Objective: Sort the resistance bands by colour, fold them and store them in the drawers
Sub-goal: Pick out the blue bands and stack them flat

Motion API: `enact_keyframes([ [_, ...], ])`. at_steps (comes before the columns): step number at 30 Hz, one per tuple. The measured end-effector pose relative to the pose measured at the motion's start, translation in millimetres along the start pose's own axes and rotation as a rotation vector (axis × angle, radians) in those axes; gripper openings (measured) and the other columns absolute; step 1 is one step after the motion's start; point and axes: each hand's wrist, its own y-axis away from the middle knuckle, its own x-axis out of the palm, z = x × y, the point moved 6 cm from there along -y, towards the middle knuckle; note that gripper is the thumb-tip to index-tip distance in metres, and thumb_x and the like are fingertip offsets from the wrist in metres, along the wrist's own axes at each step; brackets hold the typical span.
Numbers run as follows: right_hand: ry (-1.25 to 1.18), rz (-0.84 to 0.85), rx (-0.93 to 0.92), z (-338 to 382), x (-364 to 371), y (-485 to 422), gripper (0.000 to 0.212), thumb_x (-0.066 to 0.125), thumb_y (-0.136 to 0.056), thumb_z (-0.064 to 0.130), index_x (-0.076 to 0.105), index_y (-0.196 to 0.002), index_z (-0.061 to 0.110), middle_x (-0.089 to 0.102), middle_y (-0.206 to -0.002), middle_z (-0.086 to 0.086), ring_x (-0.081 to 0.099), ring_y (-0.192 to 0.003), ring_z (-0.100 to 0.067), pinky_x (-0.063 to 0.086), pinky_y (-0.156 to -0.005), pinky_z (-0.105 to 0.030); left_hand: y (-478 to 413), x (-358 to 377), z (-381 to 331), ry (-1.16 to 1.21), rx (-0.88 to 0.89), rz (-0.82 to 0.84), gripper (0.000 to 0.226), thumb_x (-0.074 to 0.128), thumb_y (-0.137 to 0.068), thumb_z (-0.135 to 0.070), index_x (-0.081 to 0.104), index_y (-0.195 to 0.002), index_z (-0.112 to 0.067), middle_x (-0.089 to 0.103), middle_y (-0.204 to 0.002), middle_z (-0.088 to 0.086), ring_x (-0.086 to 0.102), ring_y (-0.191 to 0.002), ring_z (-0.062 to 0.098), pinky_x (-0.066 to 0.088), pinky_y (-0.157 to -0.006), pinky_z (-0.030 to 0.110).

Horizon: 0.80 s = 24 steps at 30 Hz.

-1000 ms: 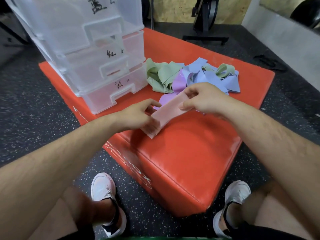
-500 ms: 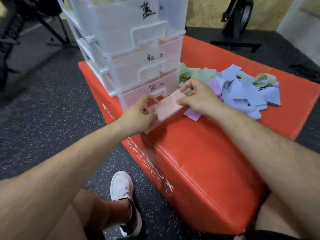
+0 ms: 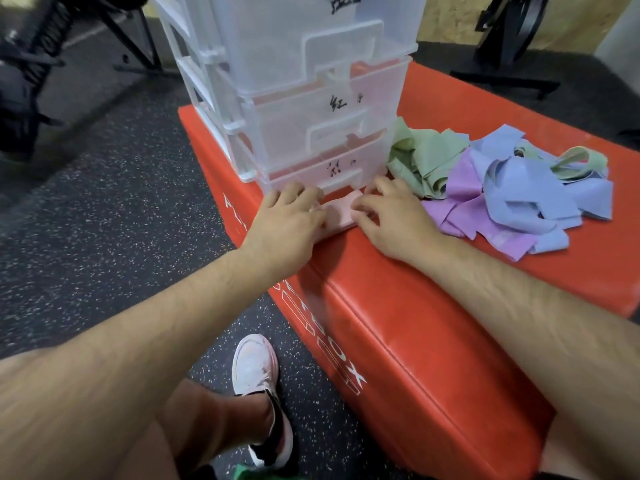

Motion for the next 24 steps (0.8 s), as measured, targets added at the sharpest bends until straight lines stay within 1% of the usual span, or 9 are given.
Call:
enact_keyframes([
  [2,0.064,0.007,-0.039,5.3,-2.8,0.6,0.024,0.056,-0.094,0.038,0.071,-0.106,0.024,0.059,-0.111,0.0,0.049,-0.101,-0.029,0.047,-0.089,-0.047,-1.9,2.5,-1.5,-0.028,0.017,0.039,0.009,0.061,-0.088,-0.028,0.066,-0.096,-0.029,0.06,-0.103,-0.011,0.056,-0.102,0.022,0.034,-0.08,0.034],
  [4,0.105,0.021,-0.042,8.6,-7.3,0.8,0.027,0.054,-0.094,0.04,0.069,-0.11,0.025,0.059,-0.113,0.001,0.049,-0.103,-0.029,0.046,-0.09,-0.046,-4.6,1.7,-2.3,-0.001,0.007,0.06,0.011,0.055,-0.09,-0.027,0.063,-0.098,-0.028,0.06,-0.096,-0.008,0.059,-0.096,0.022,0.035,-0.078,0.035],
  [9,0.172,0.034,-0.045,13.6,-25.0,14.6,0.033,0.048,-0.093,0.038,0.063,-0.119,0.025,0.058,-0.114,0.0,0.049,-0.109,-0.029,0.046,-0.091,-0.046,-26.4,-17.1,-25.2,0.071,0.035,0.043,0.04,0.038,-0.087,-0.036,0.062,-0.117,-0.026,0.063,-0.105,-0.004,0.06,-0.097,0.028,0.039,-0.079,0.039],
  [11,0.183,0.037,-0.009,7.4,-39.0,20.2,0.034,0.047,-0.095,0.039,0.063,-0.12,0.023,0.058,-0.115,0.0,0.049,-0.112,-0.029,0.046,-0.093,-0.045,-41.8,-24.0,-36.0,0.089,0.058,0.053,0.038,0.044,-0.088,-0.042,0.063,-0.117,-0.025,0.063,-0.107,-0.003,0.061,-0.1,0.029,0.038,-0.081,0.038],
  [14,0.169,0.031,0.076,-13.2,-66.1,27.6,0.036,0.048,-0.097,0.04,0.061,-0.127,0.025,0.058,-0.119,-0.001,0.048,-0.113,-0.03,0.044,-0.094,-0.044,-67.1,-32.5,-55.0,0.159,0.096,0.08,0.043,0.052,-0.082,-0.038,0.063,-0.121,-0.025,0.064,-0.113,-0.001,0.06,-0.108,0.029,0.039,-0.088,0.039],
  [16,0.14,-0.01,0.133,-32.4,-84.4,34.5,0.034,0.049,-0.098,0.038,0.062,-0.128,0.028,0.059,-0.118,0.001,0.048,-0.112,-0.029,0.044,-0.093,-0.043,-85.8,-34.9,-70.5,0.22,0.085,0.09,0.046,0.048,-0.08,-0.041,0.062,-0.122,-0.027,0.064,-0.115,-0.002,0.06,-0.111,0.028,0.04,-0.09,0.038],
  [19,0.133,-0.061,0.209,-64.0,-107.8,45.3,0.03,0.049,-0.097,0.035,0.065,-0.122,0.03,0.06,-0.112,0.002,0.049,-0.111,-0.028,0.045,-0.089,-0.042,-113.8,-29.4,-99.4,0.252,0.097,0.09,0.042,0.05,-0.081,-0.04,0.065,-0.118,-0.03,0.064,-0.111,-0.004,0.062,-0.105,0.028,0.042,-0.084,0.038],
  [22,0.142,-0.065,0.279,-98.4,-123.9,55.0,0.03,0.05,-0.094,0.03,0.066,-0.119,0.029,0.062,-0.115,-0.001,0.05,-0.114,-0.03,0.045,-0.093,-0.045,-138.1,-19.5,-131.4,0.301,0.164,0.114,0.051,0.038,-0.082,-0.046,0.065,-0.119,-0.025,0.063,-0.111,0.002,0.06,-0.101,0.031,0.043,-0.083,0.039],
  [24,0.128,-0.038,0.342,-122.4,-131.0,61.5,0.03,0.053,-0.091,0.029,0.066,-0.119,0.029,0.062,-0.117,-0.001,0.051,-0.116,-0.029,0.046,-0.095,-0.045,-151.5,-12.5,-151.8,0.311,0.176,0.158,0.044,0.046,-0.088,-0.042,0.06,-0.127,-0.026,0.058,-0.119,0.003,0.054,-0.108,0.03,0.037,-0.088,0.038],
])
